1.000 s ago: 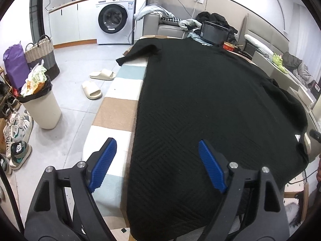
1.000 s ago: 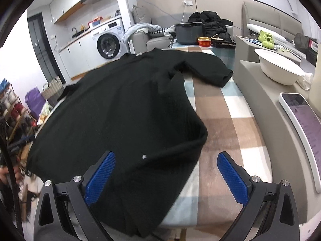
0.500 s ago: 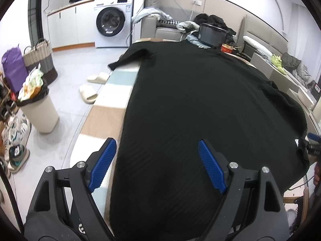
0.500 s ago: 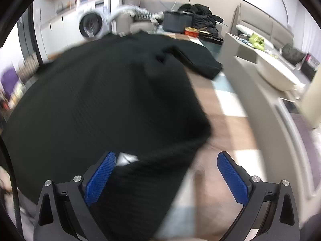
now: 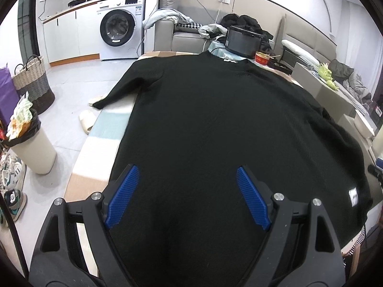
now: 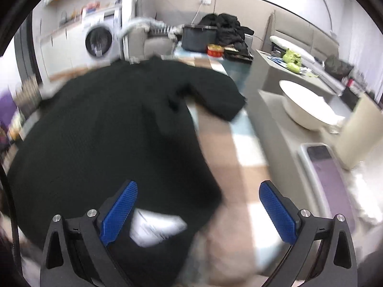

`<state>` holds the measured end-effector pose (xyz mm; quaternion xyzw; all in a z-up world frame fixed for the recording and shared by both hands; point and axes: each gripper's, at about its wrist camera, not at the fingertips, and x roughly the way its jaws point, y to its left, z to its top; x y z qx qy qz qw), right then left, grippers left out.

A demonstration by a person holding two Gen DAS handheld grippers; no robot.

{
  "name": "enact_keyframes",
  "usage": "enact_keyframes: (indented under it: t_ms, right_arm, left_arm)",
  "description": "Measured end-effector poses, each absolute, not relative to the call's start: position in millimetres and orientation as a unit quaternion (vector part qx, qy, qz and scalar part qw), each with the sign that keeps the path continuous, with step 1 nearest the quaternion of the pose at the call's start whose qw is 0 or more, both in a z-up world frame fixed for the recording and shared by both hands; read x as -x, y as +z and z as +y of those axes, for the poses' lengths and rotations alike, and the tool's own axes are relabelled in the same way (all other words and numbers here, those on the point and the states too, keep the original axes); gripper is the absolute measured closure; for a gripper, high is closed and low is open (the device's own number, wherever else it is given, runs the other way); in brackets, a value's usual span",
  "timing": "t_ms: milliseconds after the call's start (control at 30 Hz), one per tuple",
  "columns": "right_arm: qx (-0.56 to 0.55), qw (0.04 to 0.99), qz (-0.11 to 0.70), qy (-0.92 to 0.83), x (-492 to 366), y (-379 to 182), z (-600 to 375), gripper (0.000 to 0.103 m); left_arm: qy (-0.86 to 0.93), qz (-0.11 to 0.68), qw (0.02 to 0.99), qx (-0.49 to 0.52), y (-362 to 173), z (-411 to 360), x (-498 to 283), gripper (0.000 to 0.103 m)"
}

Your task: Fold small clothes

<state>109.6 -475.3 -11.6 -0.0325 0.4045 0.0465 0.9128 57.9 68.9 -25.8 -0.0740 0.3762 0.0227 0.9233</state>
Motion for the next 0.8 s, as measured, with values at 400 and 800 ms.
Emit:
enact_keyframes:
  t_ms: [400,800]
  right_arm:
    - [-0.147,0.91,0.381,0.077,-210,18,-448,0.0]
    - [-0.216,0.879,0.421,0.054,-291,-5,-465,0.0]
  left_arm:
    - [0.062,0.369,0.925,0.064,22,81,-141,0.003]
    - [0.089,0.389,0.911,0.101,26,118,-214,0.001]
